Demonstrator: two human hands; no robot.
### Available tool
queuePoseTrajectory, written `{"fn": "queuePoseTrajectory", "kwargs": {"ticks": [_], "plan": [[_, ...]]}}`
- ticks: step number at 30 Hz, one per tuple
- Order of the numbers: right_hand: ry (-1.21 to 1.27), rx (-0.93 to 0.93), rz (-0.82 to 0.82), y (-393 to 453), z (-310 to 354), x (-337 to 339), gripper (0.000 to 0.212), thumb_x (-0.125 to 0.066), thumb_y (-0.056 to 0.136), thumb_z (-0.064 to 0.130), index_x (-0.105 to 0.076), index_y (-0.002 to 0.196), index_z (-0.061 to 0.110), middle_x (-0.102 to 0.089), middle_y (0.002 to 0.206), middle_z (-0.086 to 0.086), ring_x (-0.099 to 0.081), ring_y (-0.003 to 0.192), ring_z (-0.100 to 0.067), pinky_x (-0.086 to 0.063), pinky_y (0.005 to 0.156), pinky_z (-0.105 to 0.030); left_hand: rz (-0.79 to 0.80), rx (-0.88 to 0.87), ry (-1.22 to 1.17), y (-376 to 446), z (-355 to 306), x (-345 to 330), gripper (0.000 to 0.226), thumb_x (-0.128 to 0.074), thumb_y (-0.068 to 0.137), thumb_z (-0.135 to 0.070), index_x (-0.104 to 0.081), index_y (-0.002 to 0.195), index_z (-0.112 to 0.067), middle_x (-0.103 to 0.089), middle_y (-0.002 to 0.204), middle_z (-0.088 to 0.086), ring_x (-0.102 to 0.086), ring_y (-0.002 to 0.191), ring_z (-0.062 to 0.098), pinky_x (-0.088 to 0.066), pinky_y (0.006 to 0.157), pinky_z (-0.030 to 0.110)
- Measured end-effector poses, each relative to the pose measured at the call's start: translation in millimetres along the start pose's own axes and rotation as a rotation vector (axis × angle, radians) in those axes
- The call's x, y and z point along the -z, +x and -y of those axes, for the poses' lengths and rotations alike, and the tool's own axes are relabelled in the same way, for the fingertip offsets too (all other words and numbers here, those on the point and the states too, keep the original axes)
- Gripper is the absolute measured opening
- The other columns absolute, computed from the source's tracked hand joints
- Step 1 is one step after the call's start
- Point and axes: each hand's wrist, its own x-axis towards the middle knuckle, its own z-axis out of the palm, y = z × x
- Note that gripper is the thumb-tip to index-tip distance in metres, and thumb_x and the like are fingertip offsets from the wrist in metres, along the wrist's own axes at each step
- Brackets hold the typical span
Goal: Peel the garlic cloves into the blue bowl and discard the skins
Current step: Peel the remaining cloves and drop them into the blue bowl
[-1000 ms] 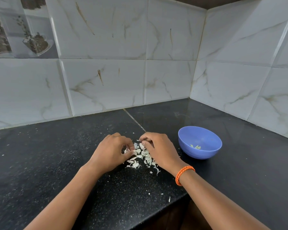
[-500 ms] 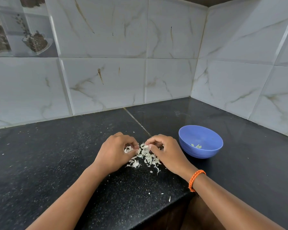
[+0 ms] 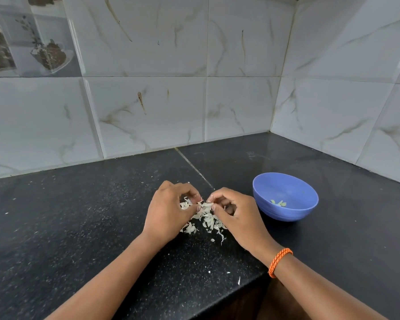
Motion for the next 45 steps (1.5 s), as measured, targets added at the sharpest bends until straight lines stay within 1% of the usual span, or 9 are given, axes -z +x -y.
{"fn": "queuePoseTrajectory", "kwargs": {"ticks": [3,7,13,18,25,31,36,40,45], "plan": [[0.004,0.001,-0.03,1,1,-2,0.023,-0.074,0.094,0.002,-0.075,0.102,0.024,-0.075,0.091,0.013,-0.071,0.087,-0.013,-0.052,0.066,-0.019,0.029,0.052,-0.11,1,-2,1,0.014,-0.083,0.091,-0.025,-0.079,0.09,-0.038,-0.074,0.089,-0.027,-0.054,0.094,0.0,-0.038,0.077,0.017],[0.039,0.002,-0.055,1,3,-4,0.017,-0.08,0.093,0.012,-0.073,0.105,0.022,-0.076,0.091,0.01,-0.072,0.086,-0.013,-0.049,0.066,-0.013,0.086,0.05,-0.196,-1,-12,0,0.007,-0.081,0.094,-0.037,-0.084,0.089,-0.034,-0.077,0.084,-0.024,-0.061,0.087,-0.004,-0.042,0.077,0.019],[0.07,-0.023,-0.066,0,5,-7,0.012,-0.082,0.094,0.018,-0.075,0.102,0.023,-0.076,0.089,0.011,-0.071,0.085,-0.011,-0.048,0.066,-0.013,0.109,0.132,-0.29,-1,-8,0,0.004,-0.088,0.09,-0.033,-0.085,0.087,-0.032,-0.08,0.082,-0.009,-0.073,0.079,0.018,-0.059,0.08,0.042],[0.154,-0.061,-0.079,1,1,-7,0.014,-0.079,0.094,0.01,-0.078,0.1,0.022,-0.078,0.091,0.009,-0.074,0.088,-0.014,-0.058,0.073,-0.023,0.115,0.156,-0.397,-3,-13,1,0.005,-0.09,0.087,-0.028,-0.086,0.089,-0.028,-0.081,0.085,-0.005,-0.077,0.085,0.021,-0.063,0.087,0.042],[0.305,-0.108,-0.098,1,0,-14,0.008,-0.071,0.101,0.008,-0.074,0.103,0.016,-0.077,0.09,0.0,-0.071,0.076,-0.013,-0.054,0.064,-0.023,0.083,0.187,-0.516,-5,-18,0,0.009,-0.091,0.086,-0.015,-0.085,0.089,-0.021,-0.081,0.084,0.004,-0.078,0.081,0.026,-0.064,0.083,0.044],[0.266,-0.108,-0.112,0,-2,-17,0.016,-0.06,0.108,0.013,-0.074,0.107,0.021,-0.074,0.094,0.004,-0.067,0.074,-0.013,-0.058,0.059,-0.043,0.06,0.231,-0.579,-5,-20,-1,0.012,-0.091,0.086,-0.01,-0.081,0.086,-0.018,-0.078,0.077,0.011,-0.073,0.068,0.025,-0.062,0.075,0.042],[0.311,-0.104,-0.023,1,4,-11,0.013,-0.072,0.1,0.009,-0.076,0.109,0.019,-0.078,0.096,0.001,-0.072,0.088,-0.013,-0.058,0.066,-0.029,0.033,0.246,-0.633,-4,-18,-1,0.011,-0.09,0.085,-0.007,-0.081,0.088,-0.013,-0.078,0.083,0.012,-0.072,0.075,0.023,-0.061,0.075,0.034],[0.256,-0.079,0.002,3,5,-7,0.017,-0.081,0.095,0.017,-0.08,0.109,0.025,-0.076,0.096,0.004,-0.071,0.088,-0.019,-0.063,0.068,-0.037,0.024,0.267,-0.722,-5,-18,0,0.013,-0.089,0.084,-0.002,-0.079,0.092,-0.003,-0.078,0.087,0.018,-0.074,0.077,0.021,-0.062,0.074,0.029],[0.073,0.0,-0.019,5,4,-2,0.024,-0.078,0.097,0.014,-0.08,0.115,0.03,-0.076,0.096,0.01,-0.068,0.085,-0.018,-0.053,0.068,-0.024,0.04,0.271,-0.81,-3,-18,2,0.018,-0.087,0.081,0.005,-0.076,0.095,0.006,-0.078,0.086,0.02,-0.077,0.077,0.023,-0.066,0.078,0.032]]}}
